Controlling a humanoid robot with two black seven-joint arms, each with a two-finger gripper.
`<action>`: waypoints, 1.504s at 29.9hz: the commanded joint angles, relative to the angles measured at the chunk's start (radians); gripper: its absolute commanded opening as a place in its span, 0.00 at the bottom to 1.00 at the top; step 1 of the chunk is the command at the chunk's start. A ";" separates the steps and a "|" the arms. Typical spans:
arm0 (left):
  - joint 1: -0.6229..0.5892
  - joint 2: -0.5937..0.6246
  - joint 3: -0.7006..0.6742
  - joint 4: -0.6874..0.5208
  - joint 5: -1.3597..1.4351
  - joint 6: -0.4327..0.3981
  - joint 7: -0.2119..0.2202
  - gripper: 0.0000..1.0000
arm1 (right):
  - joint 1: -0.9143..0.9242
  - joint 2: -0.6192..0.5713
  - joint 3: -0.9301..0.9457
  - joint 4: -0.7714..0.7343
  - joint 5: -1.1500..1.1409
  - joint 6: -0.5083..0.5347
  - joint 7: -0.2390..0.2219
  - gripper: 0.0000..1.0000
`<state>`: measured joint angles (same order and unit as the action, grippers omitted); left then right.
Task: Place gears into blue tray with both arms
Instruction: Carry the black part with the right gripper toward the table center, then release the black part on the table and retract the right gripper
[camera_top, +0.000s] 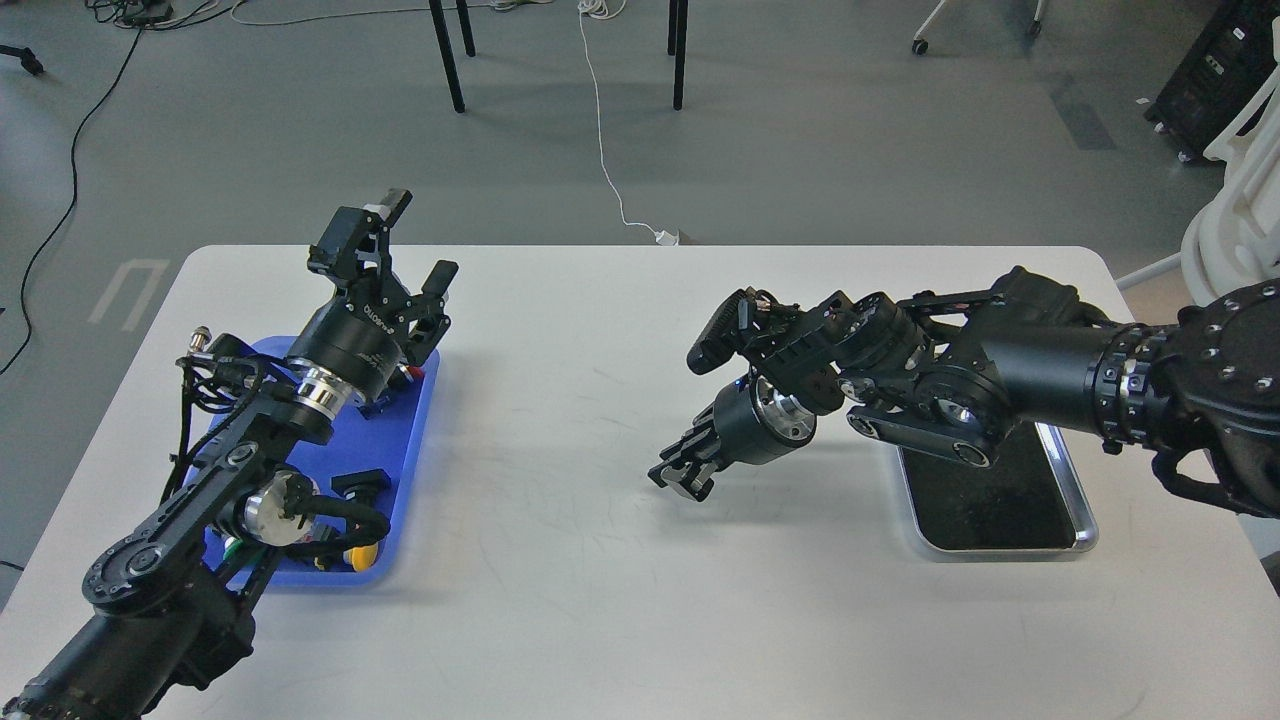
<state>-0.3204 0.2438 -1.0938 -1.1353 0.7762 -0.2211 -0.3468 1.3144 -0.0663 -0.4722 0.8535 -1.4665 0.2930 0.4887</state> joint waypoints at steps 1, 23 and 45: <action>0.000 0.002 0.000 0.000 0.000 0.000 0.000 0.98 | -0.012 0.005 -0.002 -0.001 0.000 -0.012 0.000 0.14; 0.004 0.000 0.005 -0.001 -0.002 0.000 0.000 0.98 | -0.052 0.006 -0.003 -0.045 0.000 -0.057 0.000 0.25; 0.003 0.008 0.005 -0.001 -0.002 -0.040 0.000 0.98 | -0.037 -0.082 0.010 -0.040 0.145 -0.052 0.000 0.95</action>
<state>-0.3173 0.2513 -1.0890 -1.1368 0.7741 -0.2595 -0.3468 1.2674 -0.0969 -0.4700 0.8103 -1.3918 0.2399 0.4888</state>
